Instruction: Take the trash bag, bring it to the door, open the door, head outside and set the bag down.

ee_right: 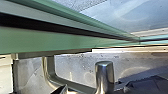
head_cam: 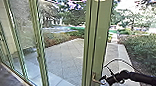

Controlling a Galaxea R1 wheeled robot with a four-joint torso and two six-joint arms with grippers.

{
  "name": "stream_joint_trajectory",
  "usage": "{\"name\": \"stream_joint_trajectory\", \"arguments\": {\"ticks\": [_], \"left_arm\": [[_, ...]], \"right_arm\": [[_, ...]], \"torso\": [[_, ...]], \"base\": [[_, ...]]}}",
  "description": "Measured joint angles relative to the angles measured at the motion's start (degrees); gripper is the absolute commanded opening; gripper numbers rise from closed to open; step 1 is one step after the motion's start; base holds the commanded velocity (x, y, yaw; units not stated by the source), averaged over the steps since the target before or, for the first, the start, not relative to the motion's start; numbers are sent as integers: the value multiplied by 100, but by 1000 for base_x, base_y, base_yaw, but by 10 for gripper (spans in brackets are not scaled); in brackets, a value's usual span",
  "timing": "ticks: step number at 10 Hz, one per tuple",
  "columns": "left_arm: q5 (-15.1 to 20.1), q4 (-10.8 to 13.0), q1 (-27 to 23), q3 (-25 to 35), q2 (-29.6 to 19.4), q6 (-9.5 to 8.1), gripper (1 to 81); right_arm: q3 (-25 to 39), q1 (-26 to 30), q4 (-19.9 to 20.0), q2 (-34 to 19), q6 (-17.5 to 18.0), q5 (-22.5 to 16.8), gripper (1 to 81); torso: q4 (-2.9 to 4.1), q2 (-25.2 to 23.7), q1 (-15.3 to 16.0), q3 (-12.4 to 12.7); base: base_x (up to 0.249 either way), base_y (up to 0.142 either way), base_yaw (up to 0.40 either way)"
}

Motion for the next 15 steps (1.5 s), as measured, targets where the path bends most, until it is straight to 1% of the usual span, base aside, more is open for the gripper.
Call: {"name": "stream_joint_trajectory", "arguments": {"ticks": [2, 3, 4, 7, 9, 11, 13, 15], "left_arm": [[2, -5, 0, -2, 0, 0, 10], [6, -7, 0, -5, 0, 0, 10], [9, -7, 0, -18, 0, 0, 10], [9, -7, 0, -24, 0, 0, 10], [9, -7, 2, -33, 0, 0, 10], [11, -7, 2, -49, 2, 0, 10], [11, -7, 0, -50, 0, 2, 10], [11, -7, 0, -50, 0, 2, 10]], "right_arm": [[-129, -60, 0, 30, 184, 129, 811], [-244, -165, -16, 61, 247, 116, 811], [-322, -280, -24, 56, 290, 168, 811], [-390, -322, -44, 108, 400, 165, 811], [-405, -421, -46, 139, 640, 317, 811], [-394, -569, -93, 118, 695, 603, 811], [-291, -798, -283, 41, 736, 1234, 811], [-247, -953, -500, -5, 780, 1637, 811]], "torso": [[0, 0, 0, 0], [0, 0, 0, -2], [0, 2, 0, -2], [0, 2, 0, -2], [0, 2, 0, -2], [0, 2, 2, -2], [0, 2, 2, -2], [0, 2, 5, 0]], "base": [[0, 0, 0], [0, 0, 0], [0, 0, 0], [0, 0, 0], [0, 0, 0], [0, 0, 0], [0, 0, 0], [0, 0, 0]]}}
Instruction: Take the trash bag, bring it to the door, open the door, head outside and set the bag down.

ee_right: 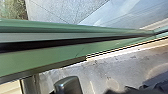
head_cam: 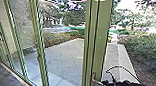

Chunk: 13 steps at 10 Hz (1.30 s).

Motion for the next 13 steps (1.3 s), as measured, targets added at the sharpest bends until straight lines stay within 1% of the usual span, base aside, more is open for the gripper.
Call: {"name": "stream_joint_trajectory", "arguments": {"ticks": [1, 2, 4, 7, 8, 11, 13], "left_arm": [[0, 0, 0, 0, 0, 0, 10], [0, 0, 0, 0, 0, 0, 10], [0, 0, 0, 0, 0, 0, 10], [-7, -2, 0, 0, 0, -2, 10], [-7, -2, 0, 0, 0, -2, 10], [-16, -4, -5, -2, -1, -2, 10], [-11, -26, 0, -5, -4, -2, 10]], "right_arm": [[11, -24, -63, 0, 11, 57, 811], [13, -11, -78, -2, 22, 18, 811], [22, 171, -133, 11, 59, -560, 811], [-17, 533, -273, 127, 52, -1674, 811], [-143, 564, -267, 207, -2, -1842, 811], [-708, 518, -173, 573, -113, -2059, 811], [-1128, 424, -96, 788, -160, -2087, 811]], "torso": [[0, 0, 2, 0], [0, 0, 2, 0], [0, 0, 5, 0], [0, 0, 9, -2], [0, 0, 9, -2], [0, 0, 7, 0], [0, -2, -5, 2]], "base": [[0, 0, 0], [0, 0, 0], [0, 0, 0], [0, 0, 0], [0, 0, 0], [0, 0, 0], [0, 0, 0]]}}
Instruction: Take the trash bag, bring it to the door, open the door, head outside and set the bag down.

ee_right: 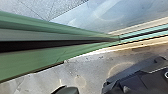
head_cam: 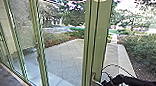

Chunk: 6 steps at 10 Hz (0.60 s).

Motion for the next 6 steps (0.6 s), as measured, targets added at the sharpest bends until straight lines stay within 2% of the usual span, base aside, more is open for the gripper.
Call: {"name": "stream_joint_trajectory", "arguments": {"ticks": [6], "left_arm": [[13, -16, 0, -6, -13, 0, 10]], "right_arm": [[-507, -564, -108, 325, 0, 1031, 811]], "torso": [[0, -4, -6, 9]], "base": [[0, 0, 0]]}}
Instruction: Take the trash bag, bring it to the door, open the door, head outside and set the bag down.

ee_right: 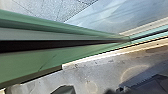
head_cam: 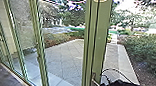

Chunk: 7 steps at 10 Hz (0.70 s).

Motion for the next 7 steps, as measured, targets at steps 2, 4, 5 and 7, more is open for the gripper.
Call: {"name": "stream_joint_trajectory", "arguments": {"ticks": [2, 4, 5, 7], "left_arm": [[-5, 0, 2, 0, 2, 0, 10], [1, 0, 0, 0, 2, 2, 10], [1, 0, 2, 0, 0, 2, 10], [4, -2, 2, 0, 0, 2, 10]], "right_arm": [[-44, -111, -212, 37, 24, 219, 811], [-55, -163, -413, 67, 74, 350, 811], [-66, -174, -532, 87, 88, 350, 811], [-229, -254, -887, 243, 162, 433, 811]], "torso": [[0, -2, 0, 2], [0, -2, 0, 5], [0, -2, 0, 5], [0, -2, 0, 6]], "base": [[0, 0, 0], [0, 0, 0], [0, 0, 0], [0, 0, 0]]}}
